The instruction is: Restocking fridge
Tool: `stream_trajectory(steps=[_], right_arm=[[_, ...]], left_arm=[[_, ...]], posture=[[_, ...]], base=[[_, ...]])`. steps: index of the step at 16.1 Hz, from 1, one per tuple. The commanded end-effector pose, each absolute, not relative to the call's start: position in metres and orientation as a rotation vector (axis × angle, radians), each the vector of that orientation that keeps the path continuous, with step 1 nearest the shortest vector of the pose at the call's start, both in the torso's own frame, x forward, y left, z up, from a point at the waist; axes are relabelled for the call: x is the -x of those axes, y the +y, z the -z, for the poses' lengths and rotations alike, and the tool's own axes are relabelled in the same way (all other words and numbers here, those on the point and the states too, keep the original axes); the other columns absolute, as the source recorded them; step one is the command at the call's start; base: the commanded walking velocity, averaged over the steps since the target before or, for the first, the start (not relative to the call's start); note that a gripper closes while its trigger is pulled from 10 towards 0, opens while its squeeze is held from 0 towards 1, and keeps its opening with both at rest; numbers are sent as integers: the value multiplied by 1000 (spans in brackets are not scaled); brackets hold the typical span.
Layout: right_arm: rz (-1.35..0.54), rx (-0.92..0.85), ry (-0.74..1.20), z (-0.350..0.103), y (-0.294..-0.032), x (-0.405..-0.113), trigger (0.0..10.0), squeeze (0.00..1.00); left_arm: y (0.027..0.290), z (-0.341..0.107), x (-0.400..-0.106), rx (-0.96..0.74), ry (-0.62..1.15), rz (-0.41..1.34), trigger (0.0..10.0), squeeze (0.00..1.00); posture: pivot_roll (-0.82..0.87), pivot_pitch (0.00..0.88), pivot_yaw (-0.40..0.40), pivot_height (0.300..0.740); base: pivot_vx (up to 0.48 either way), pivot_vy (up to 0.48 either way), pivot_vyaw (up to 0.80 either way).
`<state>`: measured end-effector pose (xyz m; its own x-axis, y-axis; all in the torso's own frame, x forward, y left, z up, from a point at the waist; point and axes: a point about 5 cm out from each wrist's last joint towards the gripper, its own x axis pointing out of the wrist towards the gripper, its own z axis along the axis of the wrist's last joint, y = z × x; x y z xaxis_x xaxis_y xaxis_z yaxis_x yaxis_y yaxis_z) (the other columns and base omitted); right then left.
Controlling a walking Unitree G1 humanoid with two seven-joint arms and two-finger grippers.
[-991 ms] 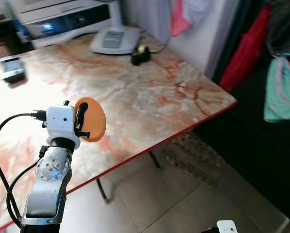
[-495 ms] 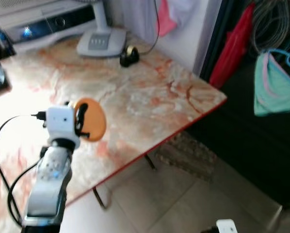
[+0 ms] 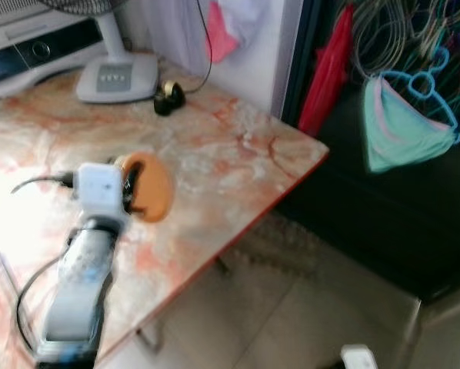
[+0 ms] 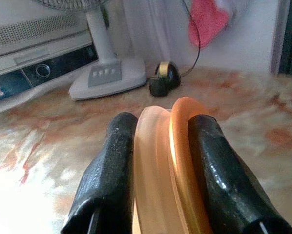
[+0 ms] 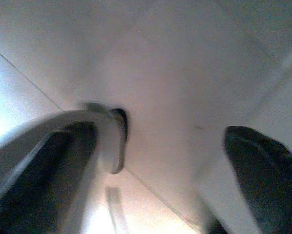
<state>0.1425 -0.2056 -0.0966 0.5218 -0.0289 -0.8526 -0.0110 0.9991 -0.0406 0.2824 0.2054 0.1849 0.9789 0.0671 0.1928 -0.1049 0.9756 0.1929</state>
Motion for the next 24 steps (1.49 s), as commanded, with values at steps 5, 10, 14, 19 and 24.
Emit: stream_trajectory(steps=[5,10,14,19,24], right_arm=[[28,42,1046,98,-210,-136,10000,0],[34,47,1045,98,-210,-137,10000,0],[30,55,1045,98,-211,-137,10000,0],[30,55,1046,98,-210,-137,10000,0],[24,57,1047,98,-210,-137,10000,0]], left_arm=[[196,-196,-285,-203,-230,-55,10000,0],[194,-193,-284,-194,-225,-37,10000,0],[192,-192,-285,-183,-223,-31,10000,0],[192,-189,-284,-221,-211,-15,10000,0],[193,-188,-285,-191,-211,-30,10000,0]], posture=[[-37,91,52,740],[-37,92,51,740],[-40,96,52,740],[-42,97,52,740],[-40,95,50,740]], base=[[0,0,-800],[0,0,-800],[0,0,-400],[0,-58,-480],[0,-94,-640]])
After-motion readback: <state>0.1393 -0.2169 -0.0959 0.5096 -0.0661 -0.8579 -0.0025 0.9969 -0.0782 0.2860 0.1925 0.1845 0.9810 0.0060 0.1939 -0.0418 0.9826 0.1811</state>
